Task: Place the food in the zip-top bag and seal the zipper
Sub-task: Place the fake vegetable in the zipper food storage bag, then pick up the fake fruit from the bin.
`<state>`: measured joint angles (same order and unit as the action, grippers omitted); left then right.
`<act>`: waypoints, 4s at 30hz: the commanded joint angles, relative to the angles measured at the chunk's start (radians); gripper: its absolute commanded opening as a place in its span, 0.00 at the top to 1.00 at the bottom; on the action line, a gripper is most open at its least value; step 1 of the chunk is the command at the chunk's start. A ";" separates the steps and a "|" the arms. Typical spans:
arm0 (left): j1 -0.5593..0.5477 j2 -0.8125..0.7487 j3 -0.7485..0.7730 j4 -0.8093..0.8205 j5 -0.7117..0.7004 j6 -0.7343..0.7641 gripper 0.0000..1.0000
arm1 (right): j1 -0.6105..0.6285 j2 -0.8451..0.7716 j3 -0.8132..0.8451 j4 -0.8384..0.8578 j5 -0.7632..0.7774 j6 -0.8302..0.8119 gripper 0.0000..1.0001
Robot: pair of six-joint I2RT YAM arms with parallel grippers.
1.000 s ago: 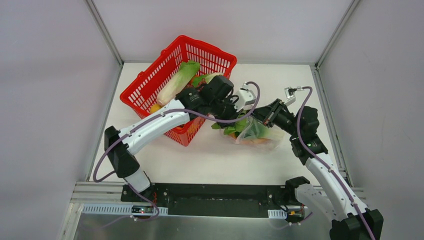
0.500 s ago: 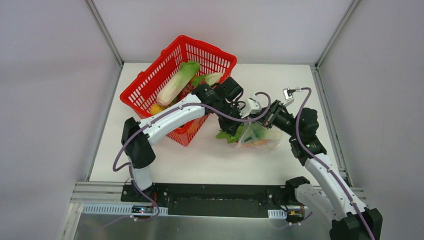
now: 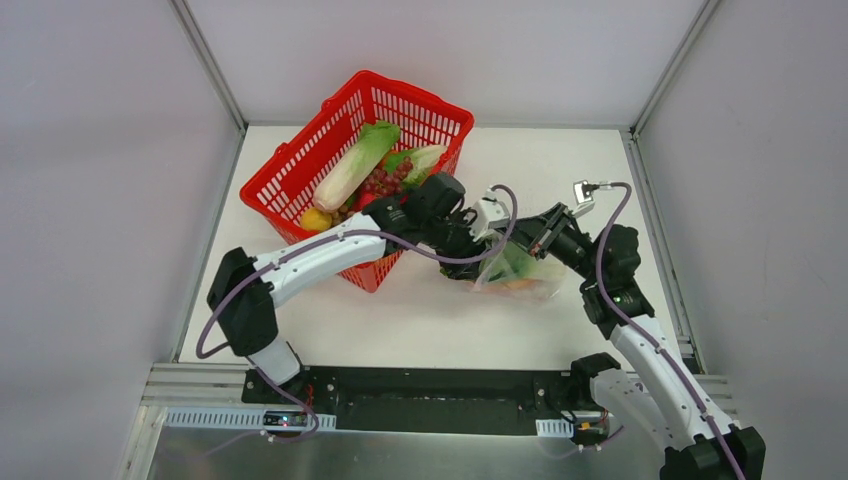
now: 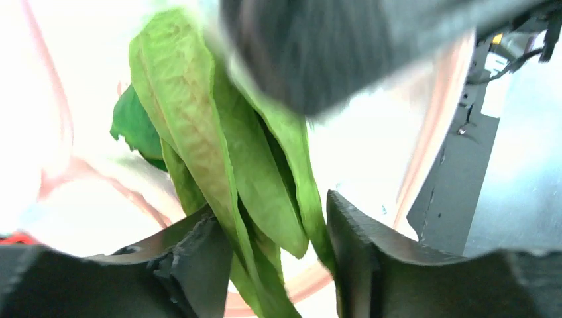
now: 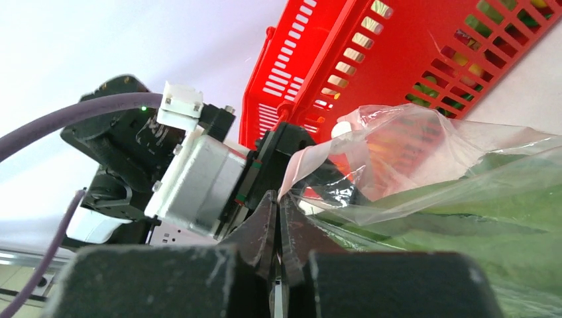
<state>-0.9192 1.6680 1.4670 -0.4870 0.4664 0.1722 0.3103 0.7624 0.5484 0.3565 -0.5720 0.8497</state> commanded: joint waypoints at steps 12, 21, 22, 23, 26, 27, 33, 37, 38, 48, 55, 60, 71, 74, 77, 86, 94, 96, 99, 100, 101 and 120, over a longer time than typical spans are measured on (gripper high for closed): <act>0.038 -0.152 -0.239 0.421 0.009 -0.221 0.80 | 0.001 -0.025 0.014 0.050 0.060 0.010 1.00; 0.031 -0.147 -0.350 0.777 -0.076 -0.379 0.95 | 0.002 -0.028 0.025 0.051 0.052 0.019 1.00; 0.031 -0.133 -0.325 0.780 -0.046 -0.371 0.96 | 0.002 -0.028 0.026 0.050 0.050 0.022 1.00; 0.032 -0.119 -0.294 0.759 -0.016 -0.354 0.96 | 0.002 -0.027 0.027 0.050 0.048 0.024 1.00; 0.032 -0.072 -0.204 0.678 0.022 -0.321 0.97 | 0.003 -0.034 0.028 0.058 0.038 0.028 1.00; 0.032 -0.064 -0.194 0.677 0.016 -0.319 0.97 | 0.002 -0.036 0.028 0.063 0.036 0.028 1.00; 0.033 -0.045 -0.198 0.690 -0.134 -0.336 0.97 | 0.002 -0.060 0.027 0.065 0.043 0.045 1.00; 0.033 -0.032 -0.220 0.699 -0.239 -0.350 0.92 | 0.002 -0.067 0.020 0.090 0.040 0.080 1.00; 0.034 -0.028 -0.224 0.695 -0.259 -0.349 0.92 | 0.002 -0.067 0.018 0.100 0.038 0.089 1.00; 0.034 0.057 -0.188 0.743 -0.335 -0.391 0.71 | 0.002 -0.073 0.025 0.124 0.034 0.119 1.00; 0.034 0.006 -0.227 0.778 -0.333 -0.406 0.56 | 0.002 -0.092 -0.023 0.103 0.126 0.127 1.00; 0.036 -0.131 -0.262 0.722 -0.331 -0.349 0.43 | -0.001 -0.109 -0.049 0.073 0.222 0.118 1.00; 0.040 -0.372 -0.300 0.533 -0.376 -0.225 0.13 | -0.015 -0.081 -0.036 0.054 0.209 0.071 1.00; 0.056 -0.439 -0.306 0.469 -0.454 -0.183 0.01 | -0.017 -0.083 -0.019 0.045 0.189 0.038 1.00; 0.094 -0.502 -0.310 0.417 -0.507 -0.154 0.01 | -0.016 -0.088 -0.006 0.040 0.166 0.004 1.00; 0.249 -0.487 -0.207 0.161 -0.686 -0.214 0.01 | -0.017 -0.107 -0.021 0.036 0.191 -0.011 1.00; 0.443 -0.356 -0.139 0.018 -0.578 -0.330 0.01 | -0.017 -0.115 -0.030 0.033 0.190 -0.004 1.00; 0.474 -0.292 -0.111 -0.012 -0.561 -0.341 0.01 | -0.016 -0.117 -0.030 0.034 0.190 -0.002 1.00; 0.523 -0.198 -0.092 -0.001 -0.472 -0.365 0.06 | -0.016 -0.119 -0.028 0.029 0.189 -0.002 1.00; 0.533 -0.169 -0.092 0.012 -0.468 -0.373 0.07 | -0.017 -0.122 -0.028 0.027 0.189 -0.002 1.00; 0.540 -0.139 -0.089 0.020 -0.443 -0.371 0.07 | -0.017 -0.124 -0.028 0.026 0.187 0.000 1.00; 0.571 0.048 -0.249 0.256 -0.442 -0.464 0.47 | -0.016 -0.165 -0.043 -0.002 0.199 -0.004 1.00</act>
<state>-0.3523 1.7020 1.2545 -0.2722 0.0010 -0.2554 0.2977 0.6250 0.4934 0.2981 -0.3805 0.8547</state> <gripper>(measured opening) 0.642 0.007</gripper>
